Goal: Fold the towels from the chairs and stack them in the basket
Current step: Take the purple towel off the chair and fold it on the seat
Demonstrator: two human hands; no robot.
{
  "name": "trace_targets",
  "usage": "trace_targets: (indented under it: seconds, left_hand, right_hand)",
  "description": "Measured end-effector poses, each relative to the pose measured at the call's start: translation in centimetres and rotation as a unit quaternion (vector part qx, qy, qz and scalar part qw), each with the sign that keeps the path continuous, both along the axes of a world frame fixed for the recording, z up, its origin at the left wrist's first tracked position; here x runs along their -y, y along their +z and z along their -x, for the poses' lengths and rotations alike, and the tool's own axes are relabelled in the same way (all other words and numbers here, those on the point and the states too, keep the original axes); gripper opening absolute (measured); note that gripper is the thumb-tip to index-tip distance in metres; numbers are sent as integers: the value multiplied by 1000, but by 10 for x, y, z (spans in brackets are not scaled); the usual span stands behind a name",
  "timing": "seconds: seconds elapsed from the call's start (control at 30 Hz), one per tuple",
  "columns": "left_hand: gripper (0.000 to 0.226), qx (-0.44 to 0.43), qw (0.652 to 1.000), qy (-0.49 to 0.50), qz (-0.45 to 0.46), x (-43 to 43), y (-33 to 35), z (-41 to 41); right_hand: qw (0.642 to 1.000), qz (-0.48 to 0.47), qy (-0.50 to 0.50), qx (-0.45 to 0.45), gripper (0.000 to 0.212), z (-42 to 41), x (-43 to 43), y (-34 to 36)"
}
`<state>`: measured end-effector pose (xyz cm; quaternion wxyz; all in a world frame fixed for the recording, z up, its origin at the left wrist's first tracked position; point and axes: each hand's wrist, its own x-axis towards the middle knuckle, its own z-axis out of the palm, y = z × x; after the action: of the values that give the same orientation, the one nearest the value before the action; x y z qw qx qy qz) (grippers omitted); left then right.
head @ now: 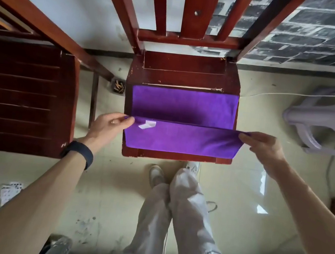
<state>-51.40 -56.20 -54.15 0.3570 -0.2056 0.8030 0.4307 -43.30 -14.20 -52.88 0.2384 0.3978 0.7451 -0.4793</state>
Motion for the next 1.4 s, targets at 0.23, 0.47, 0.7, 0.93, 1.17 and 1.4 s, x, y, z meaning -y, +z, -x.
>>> trace_targets:
  seconds: [0.23,0.47,0.7,0.93,1.17,1.4]
  left_hand:
    - [14,-41,988,142,-49,-30,-61,53]
    - [18,-95,991,93,22,-45,-92,75]
    - [36,-119,984,59,118,-51,-106,79]
    - [34,-132,975,98,149,-60,-108,75]
    - [37,-210,938,13,274,-63,-107,68]
    - [38,-314,873,-106,359,-75,-98,58]
  right_hand:
    - [991,34,-108,-77,16,59,11,-52]
    - [986,-124,-25,-106,19,82,17,-100]
    - [977,-194,2,-87,28,94,22,-116]
    - [970,-228,-5,-86,29,99,26,-118]
    - [938,-315,95,-111,30,88,26,-125]
    - [882,-411,136,-186,36,79,36,-117]
